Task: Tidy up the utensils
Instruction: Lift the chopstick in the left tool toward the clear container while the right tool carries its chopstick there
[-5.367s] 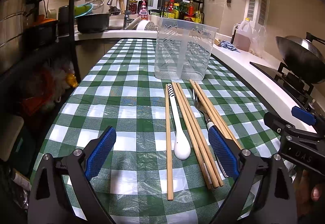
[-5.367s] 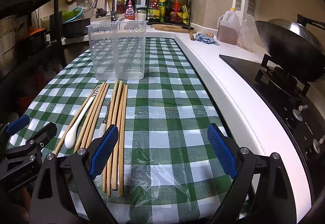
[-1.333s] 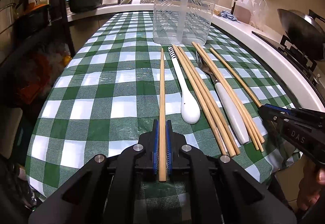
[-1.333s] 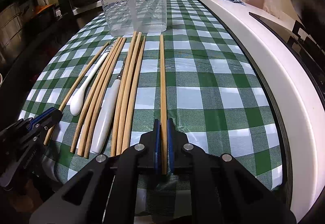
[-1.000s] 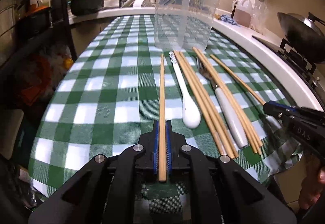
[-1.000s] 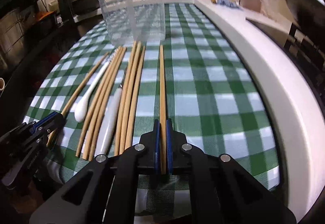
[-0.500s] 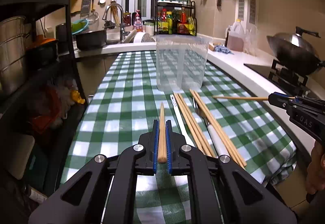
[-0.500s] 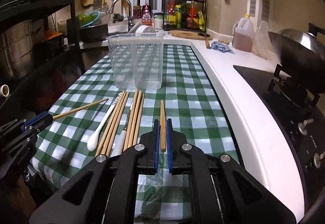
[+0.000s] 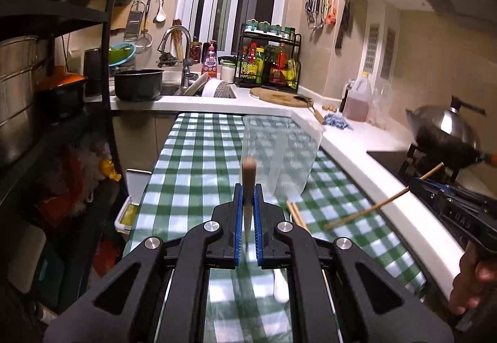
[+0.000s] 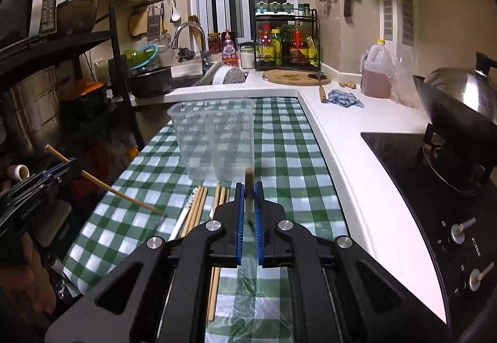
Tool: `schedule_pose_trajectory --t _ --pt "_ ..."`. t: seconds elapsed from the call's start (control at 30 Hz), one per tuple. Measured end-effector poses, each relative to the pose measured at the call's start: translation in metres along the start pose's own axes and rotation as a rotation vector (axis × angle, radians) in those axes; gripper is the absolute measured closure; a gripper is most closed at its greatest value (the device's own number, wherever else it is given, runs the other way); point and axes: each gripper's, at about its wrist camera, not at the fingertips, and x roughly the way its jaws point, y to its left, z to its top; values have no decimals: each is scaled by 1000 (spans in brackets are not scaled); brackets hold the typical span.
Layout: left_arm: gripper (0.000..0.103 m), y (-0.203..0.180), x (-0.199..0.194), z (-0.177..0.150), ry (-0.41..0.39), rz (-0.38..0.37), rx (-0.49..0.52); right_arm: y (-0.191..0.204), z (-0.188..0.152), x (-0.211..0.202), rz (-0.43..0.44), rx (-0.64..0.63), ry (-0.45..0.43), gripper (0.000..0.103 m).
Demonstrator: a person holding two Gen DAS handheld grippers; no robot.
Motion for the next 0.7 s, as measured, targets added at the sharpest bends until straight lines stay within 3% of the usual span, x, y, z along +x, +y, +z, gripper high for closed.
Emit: schedule_pose_trajectory --t 0.3,0.5,0.7 --pt "96 6 17 49 32 -21 -11 1 50 9 11 29 -12 96" --pt "96 19 31 115 98 -5 -19 -6 92 13 22 66 -4 96" --pt "96 21 31 177 56 -37 11 -3 155 14 34 42 -64 96"
